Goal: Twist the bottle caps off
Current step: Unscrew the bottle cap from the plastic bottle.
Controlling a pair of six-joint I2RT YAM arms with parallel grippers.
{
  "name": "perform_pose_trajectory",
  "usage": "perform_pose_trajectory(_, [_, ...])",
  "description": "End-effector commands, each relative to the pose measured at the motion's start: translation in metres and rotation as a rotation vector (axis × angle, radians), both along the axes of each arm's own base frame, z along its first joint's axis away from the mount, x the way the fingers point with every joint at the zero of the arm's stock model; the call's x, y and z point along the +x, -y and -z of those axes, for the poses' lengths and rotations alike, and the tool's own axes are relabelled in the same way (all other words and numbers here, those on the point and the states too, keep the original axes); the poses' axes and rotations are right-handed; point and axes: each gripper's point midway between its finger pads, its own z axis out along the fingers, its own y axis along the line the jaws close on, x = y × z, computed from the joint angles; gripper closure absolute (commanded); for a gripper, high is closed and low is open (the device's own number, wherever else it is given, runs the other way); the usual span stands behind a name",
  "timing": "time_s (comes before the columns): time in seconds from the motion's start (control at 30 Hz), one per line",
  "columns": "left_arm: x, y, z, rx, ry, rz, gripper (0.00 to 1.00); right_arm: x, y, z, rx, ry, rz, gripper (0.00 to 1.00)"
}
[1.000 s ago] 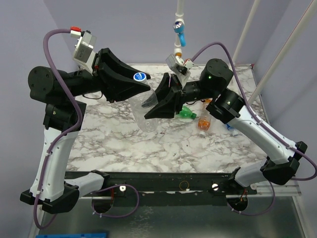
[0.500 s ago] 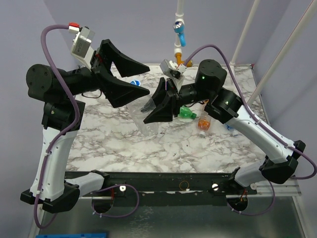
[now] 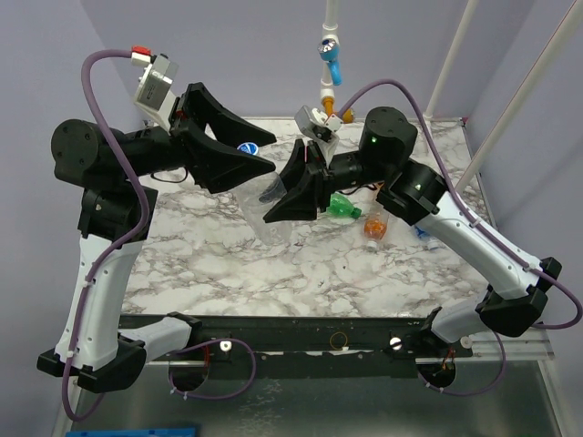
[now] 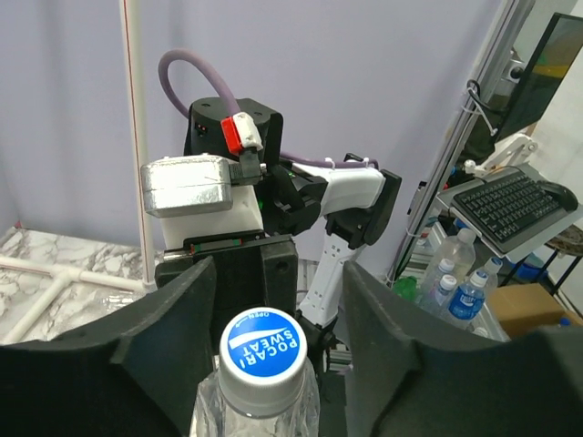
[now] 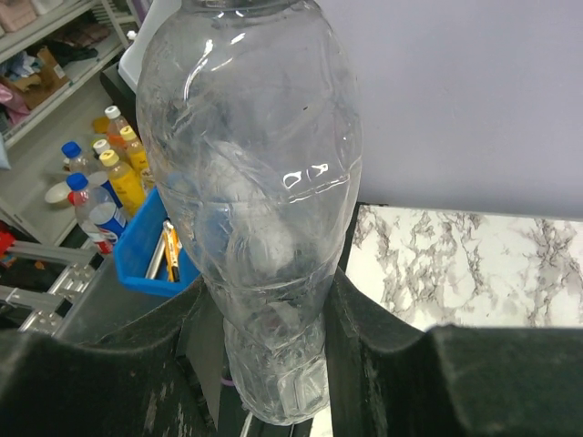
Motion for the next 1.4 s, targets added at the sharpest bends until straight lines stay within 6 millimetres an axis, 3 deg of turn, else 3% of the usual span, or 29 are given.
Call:
perform_pose_trajectory(0.0, [-0.009, -0.002, 0.005, 0.028, 0.034, 0.033, 0.48, 0.001, 0.0, -0.009, 0.015, 0.016, 0.021, 1.0])
perform_pose_trajectory(0.3, [-0.007, -0.002, -0.001, 0.017, 0.049, 0.018, 0.73, 0.001, 0.002, -0.005, 0.006, 0.012, 0.029, 0.99])
perform_pose_trajectory(0.43, [-0.01, -0.001, 0.003, 0.034, 0.055, 0.04, 1.0, 0.004, 0.003, -0.006, 0.01, 0.025, 0.051, 0.99])
perform_pose_trajectory(0.47, [-0.011, -0.001, 0.003, 0.034, 0.057, 0.041, 1.0, 0.006, 0.003, -0.006, 0.011, 0.03, 0.067, 0.93])
perform_pose_trajectory(0.53, [-0.01, -0.001, 0.004, 0.04, 0.052, 0.049, 1.0, 0.009, 0.004, -0.009, 0.024, 0.04, 0.095, 0.54])
perform_pose_trajectory(0.6, [-0.01, 0.0, 0.006, 0.045, 0.044, 0.056, 1.0, 0.008, 0.005, -0.018, 0.053, 0.047, 0.099, 0.22])
perform_pose_trajectory(0.67, [-0.008, 0.0, 0.009, 0.048, 0.039, 0.059, 1.0, 0.006, 0.005, -0.033, 0.101, 0.055, 0.089, 0.04])
perform_pose_trajectory(0.7, [-0.007, 0.001, 0.01, 0.048, 0.035, 0.06, 1.0, 0.005, 0.004, -0.041, 0.129, 0.062, 0.084, 0.01])
perform_pose_trajectory(0.87, [-0.006, 0.0, 0.006, 0.033, 0.045, 0.047, 1.0, 0.001, -0.005, -0.058, 0.189, 0.046, 0.007, 0.0])
perform_pose_trajectory(1.17, [-0.008, 0.0, 0.009, 0.031, 0.058, 0.05, 1.0, -0.012, -0.013, -0.058, 0.251, -0.064, -0.15, 0.01])
perform_pose_trajectory(1.37, [-0.01, -0.001, 0.009, 0.031, 0.07, 0.053, 1.0, -0.012, -0.019, -0.049, 0.23, -0.121, -0.2, 0.2])
